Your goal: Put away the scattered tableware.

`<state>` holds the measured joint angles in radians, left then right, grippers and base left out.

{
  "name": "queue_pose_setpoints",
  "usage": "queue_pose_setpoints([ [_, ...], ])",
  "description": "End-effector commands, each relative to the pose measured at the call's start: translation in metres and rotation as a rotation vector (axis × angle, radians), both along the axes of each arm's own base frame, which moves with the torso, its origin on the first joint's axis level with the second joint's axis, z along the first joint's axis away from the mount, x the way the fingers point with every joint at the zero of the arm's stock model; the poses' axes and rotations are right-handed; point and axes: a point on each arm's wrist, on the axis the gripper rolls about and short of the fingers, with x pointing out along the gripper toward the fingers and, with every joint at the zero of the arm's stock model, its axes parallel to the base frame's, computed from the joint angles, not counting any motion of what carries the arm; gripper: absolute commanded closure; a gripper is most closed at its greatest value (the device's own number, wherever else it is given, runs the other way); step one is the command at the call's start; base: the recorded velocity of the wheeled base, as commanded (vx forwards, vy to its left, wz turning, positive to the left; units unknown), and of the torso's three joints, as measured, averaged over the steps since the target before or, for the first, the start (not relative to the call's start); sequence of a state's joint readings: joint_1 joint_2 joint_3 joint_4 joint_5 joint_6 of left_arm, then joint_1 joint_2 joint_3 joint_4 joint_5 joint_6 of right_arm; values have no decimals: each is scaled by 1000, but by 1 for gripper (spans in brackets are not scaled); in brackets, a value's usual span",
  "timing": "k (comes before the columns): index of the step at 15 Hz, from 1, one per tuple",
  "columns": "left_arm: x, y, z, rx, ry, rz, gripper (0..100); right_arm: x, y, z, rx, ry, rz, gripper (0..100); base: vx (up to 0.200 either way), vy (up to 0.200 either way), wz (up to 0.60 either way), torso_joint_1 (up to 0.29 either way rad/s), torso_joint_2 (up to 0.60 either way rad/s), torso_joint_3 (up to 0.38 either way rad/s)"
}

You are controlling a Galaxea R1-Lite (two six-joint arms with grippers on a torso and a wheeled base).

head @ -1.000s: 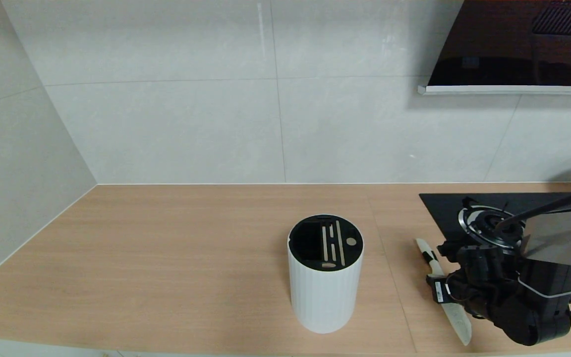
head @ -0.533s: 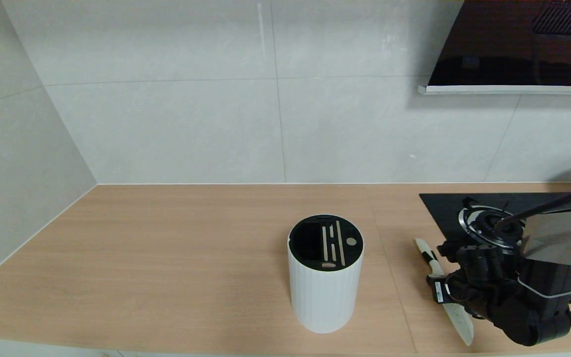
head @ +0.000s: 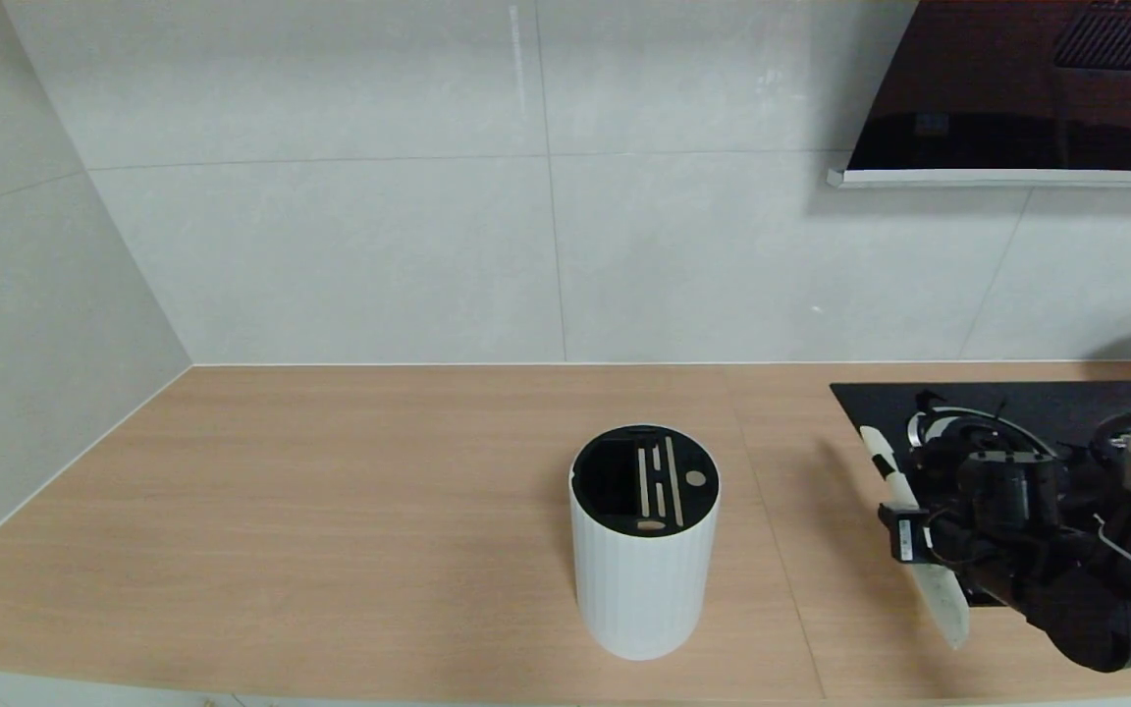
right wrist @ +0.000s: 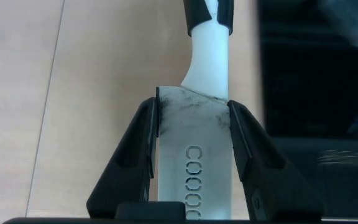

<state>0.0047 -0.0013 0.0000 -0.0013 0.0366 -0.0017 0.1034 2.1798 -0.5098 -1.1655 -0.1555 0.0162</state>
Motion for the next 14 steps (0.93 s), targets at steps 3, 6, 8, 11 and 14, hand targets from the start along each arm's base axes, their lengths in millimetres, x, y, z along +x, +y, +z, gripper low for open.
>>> queue_pose_setpoints([
  [3, 0, 0, 0, -3, 1, 0, 0, -8, -4, 54, 16, -179, -14, 100, 0, 0, 0, 0, 0, 0],
  [6, -6, 0, 20, -47, -87, -7, 0, -20, 2, 100, 27, -285, 9, 100, 0, 0, 0, 0, 0, 0],
  [8, -13, -2, 55, -61, -86, -98, 0, -14, 4, 141, 37, -341, 16, 100, 0, 0, 0, 0, 0, 0],
  [11, 11, -5, 111, -52, 49, -241, 0, -14, 18, 181, 52, -406, 56, 100, 0, 0, 0, 0, 0, 0],
  [14, 94, -6, 182, 19, 180, -293, 0, -26, 28, 212, 61, -449, 95, 100, 0, 0, 0, 0, 0, 0],
])
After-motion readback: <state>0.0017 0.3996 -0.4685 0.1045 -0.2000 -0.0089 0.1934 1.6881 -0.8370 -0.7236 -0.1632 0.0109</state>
